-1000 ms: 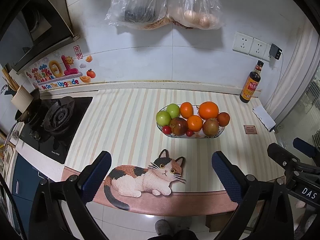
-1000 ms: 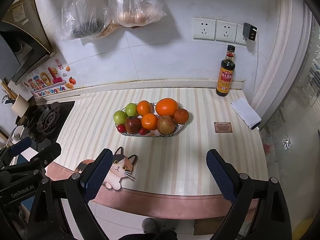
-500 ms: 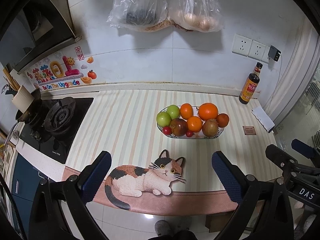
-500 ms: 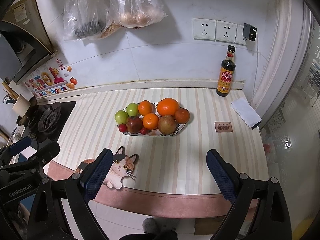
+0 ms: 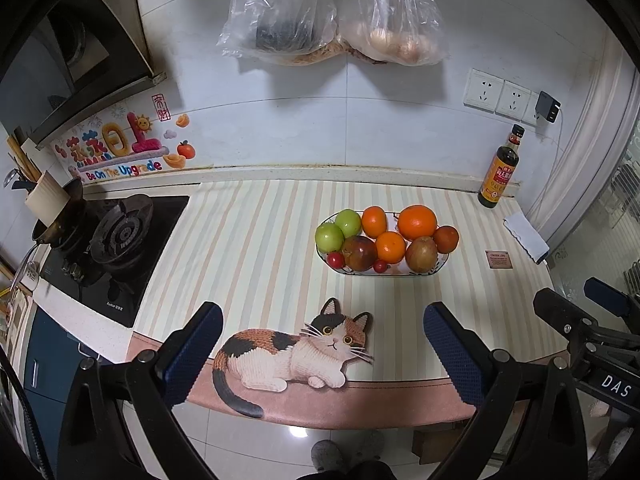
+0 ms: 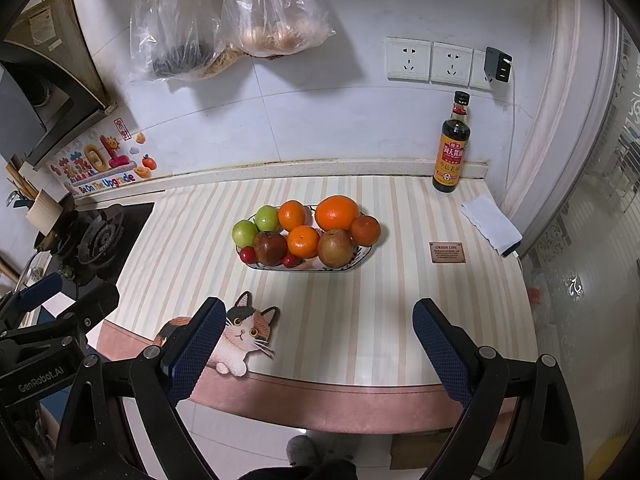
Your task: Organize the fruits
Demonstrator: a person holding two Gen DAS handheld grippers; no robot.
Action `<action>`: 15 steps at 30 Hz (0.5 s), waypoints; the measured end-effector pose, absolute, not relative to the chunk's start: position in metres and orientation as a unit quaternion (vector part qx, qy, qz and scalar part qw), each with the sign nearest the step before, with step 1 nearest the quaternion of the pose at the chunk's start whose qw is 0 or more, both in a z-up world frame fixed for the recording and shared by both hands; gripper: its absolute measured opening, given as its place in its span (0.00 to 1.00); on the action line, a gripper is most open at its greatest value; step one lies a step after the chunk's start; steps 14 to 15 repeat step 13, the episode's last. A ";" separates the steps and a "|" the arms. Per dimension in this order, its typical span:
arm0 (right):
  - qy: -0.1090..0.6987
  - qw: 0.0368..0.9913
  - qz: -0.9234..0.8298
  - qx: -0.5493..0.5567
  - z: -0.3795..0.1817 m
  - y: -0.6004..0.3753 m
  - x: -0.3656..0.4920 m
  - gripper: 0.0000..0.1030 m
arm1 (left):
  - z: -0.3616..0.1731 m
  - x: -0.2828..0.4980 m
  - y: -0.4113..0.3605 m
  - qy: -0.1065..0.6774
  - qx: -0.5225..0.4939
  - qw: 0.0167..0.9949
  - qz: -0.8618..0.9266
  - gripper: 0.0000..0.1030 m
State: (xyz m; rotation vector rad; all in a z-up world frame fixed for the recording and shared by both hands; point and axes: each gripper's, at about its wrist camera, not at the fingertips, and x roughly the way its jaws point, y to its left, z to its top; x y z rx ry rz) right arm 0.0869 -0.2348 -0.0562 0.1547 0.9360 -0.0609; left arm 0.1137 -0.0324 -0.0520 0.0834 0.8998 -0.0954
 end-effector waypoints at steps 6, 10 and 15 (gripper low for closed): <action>0.451 0.889 -0.029 0.076 -0.055 -0.235 0.086 0.94 | -0.052 0.113 -0.032 0.434 0.039 0.899 -0.046 1.00; 0.451 0.889 -0.028 0.076 -0.055 -0.234 0.086 0.94 | -0.052 0.110 -0.030 0.431 0.039 0.900 -0.045 1.00; 0.450 0.889 -0.029 0.074 -0.055 -0.235 0.086 0.94 | -0.050 0.106 -0.027 0.428 0.040 0.902 -0.042 1.00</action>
